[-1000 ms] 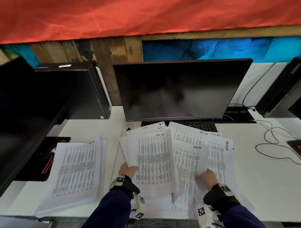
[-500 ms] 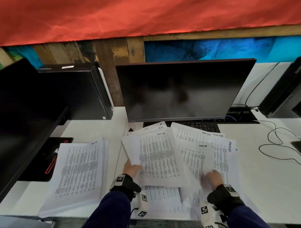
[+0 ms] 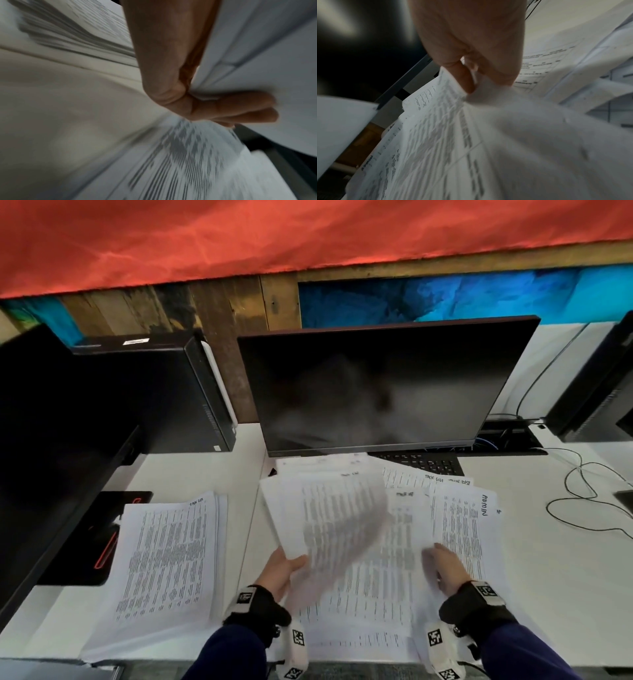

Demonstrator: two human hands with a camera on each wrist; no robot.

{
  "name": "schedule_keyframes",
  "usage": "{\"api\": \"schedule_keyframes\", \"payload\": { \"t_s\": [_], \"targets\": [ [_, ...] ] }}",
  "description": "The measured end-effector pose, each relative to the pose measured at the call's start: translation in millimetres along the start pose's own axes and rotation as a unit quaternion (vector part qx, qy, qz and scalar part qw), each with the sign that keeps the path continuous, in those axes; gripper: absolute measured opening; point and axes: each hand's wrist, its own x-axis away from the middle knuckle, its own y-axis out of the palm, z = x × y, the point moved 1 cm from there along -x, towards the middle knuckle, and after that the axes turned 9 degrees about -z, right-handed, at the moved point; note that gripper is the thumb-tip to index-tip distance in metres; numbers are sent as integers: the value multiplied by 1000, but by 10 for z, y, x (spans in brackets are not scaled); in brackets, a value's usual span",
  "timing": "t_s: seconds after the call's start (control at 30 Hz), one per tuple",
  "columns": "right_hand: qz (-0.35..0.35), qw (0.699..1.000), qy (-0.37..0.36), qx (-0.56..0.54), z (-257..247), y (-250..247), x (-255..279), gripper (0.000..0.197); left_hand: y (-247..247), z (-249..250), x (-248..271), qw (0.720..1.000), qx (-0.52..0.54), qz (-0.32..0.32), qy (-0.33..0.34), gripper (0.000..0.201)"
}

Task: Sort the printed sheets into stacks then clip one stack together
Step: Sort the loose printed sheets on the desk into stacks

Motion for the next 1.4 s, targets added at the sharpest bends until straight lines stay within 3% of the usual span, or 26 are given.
{"api": "schedule_keyframes", "payload": {
  "t_s": [0.1, 0.2, 0.27, 0.3, 0.43, 0.57, 0.67, 0.8, 0.97, 1.03, 1.13, 1.23, 1.3, 1.37, 1.4],
  "targets": [
    [-26, 991, -1, -129, -125, 94, 151, 39, 103, -72, -103, 980, -181, 65, -41, 34],
    [-22, 996, -17, -87, -193, 219, 158, 37, 79, -101, -160, 928, -297, 194, -108, 42],
    [-5, 999, -28, -39, -203, 324, 113, 25, 63, -64, -158, 920, -275, 234, -150, 54],
    [5, 999, -33, -41, -181, 369, 51, 29, 67, -35, -159, 927, -245, 235, -158, 59],
    [22, 996, -13, -83, -85, 532, -74, 68, 48, 10, -181, 943, -200, 206, -171, 60],
    [-58, 997, 6, -55, -196, 723, 114, 35, 1, 13, -149, 951, -161, 206, -166, 58],
    [-139, 989, 37, 27, -267, 817, 131, 51, -24, 10, -130, 955, -137, 205, -165, 55],
    [-168, 977, -21, 132, -339, 945, 208, 33, -14, 29, -80, 959, -91, 214, -163, 57],
    [-234, 959, -114, 116, -432, 889, 469, 43, -76, 62, 22, 970, -11, 226, -89, 60],
    [-235, 957, -139, 97, -564, 772, 596, 40, -25, 210, 130, 982, 51, 181, -26, 35],
    [-227, 956, -184, 31, -849, 637, 747, 40, 17, 476, 211, 986, 66, 132, 74, 37],
    [-190, 949, -252, -25, -1194, 617, 915, 37, 81, 838, 226, 972, 40, 145, 180, 17],
    [-157, 939, -301, -60, -1375, 638, 1021, 33, 169, 1053, 218, 955, 27, 181, 233, 28],
    [-147, 926, -342, -68, -1490, 683, 1128, 29, 292, 1165, 215, 942, 15, 192, 277, 18],
    [-147, 921, -354, -66, -1519, 707, 1171, 29, 343, 1173, 209, 936, 6, 198, 292, 23]
  ]
}}
